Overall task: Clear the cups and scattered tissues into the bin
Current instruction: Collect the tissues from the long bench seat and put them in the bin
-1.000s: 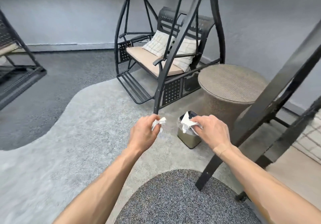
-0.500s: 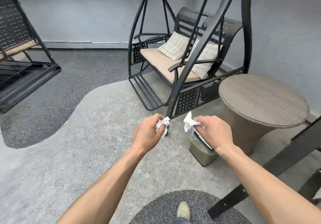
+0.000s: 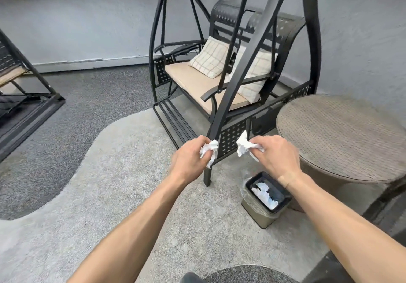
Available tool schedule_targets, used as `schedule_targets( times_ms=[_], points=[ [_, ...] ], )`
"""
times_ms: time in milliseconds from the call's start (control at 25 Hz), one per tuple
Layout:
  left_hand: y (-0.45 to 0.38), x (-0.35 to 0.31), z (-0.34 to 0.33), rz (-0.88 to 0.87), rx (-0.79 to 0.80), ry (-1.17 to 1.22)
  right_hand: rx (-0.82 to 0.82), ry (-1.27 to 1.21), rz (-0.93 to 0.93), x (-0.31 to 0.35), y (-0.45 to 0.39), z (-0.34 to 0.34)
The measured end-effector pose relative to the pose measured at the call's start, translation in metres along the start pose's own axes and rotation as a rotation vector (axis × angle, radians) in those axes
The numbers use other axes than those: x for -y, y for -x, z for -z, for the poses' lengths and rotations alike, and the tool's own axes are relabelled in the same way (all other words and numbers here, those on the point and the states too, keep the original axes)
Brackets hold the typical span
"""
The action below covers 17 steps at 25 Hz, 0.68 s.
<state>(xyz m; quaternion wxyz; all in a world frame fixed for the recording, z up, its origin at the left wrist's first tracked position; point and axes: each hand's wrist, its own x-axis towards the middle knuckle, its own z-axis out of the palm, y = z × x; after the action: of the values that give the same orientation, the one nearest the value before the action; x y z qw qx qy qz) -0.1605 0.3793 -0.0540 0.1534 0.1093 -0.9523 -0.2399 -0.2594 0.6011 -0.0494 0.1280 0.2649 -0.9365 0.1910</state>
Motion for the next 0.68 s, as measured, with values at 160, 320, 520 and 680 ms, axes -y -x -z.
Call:
schedule_targets(
  times_ms=[160,320,520,680],
  points=[
    [-0.067,0.006,-0.031,-0.069,0.060,0.045,0.000,0.036,-0.069,-0.028,-0.035,-0.015],
    [-0.141,0.013,-0.071,-0.183,0.121,0.056,-0.014,0.080,-0.195,-0.054,-0.073,-0.036],
    [-0.229,0.006,-0.107,-0.327,0.277,0.112,-0.026,0.119,-0.425,-0.078,-0.105,-0.052],
    [-0.270,-0.007,-0.138,-0.441,0.435,0.149,-0.044,0.139,-0.631,-0.091,-0.102,-0.060]
  ],
)
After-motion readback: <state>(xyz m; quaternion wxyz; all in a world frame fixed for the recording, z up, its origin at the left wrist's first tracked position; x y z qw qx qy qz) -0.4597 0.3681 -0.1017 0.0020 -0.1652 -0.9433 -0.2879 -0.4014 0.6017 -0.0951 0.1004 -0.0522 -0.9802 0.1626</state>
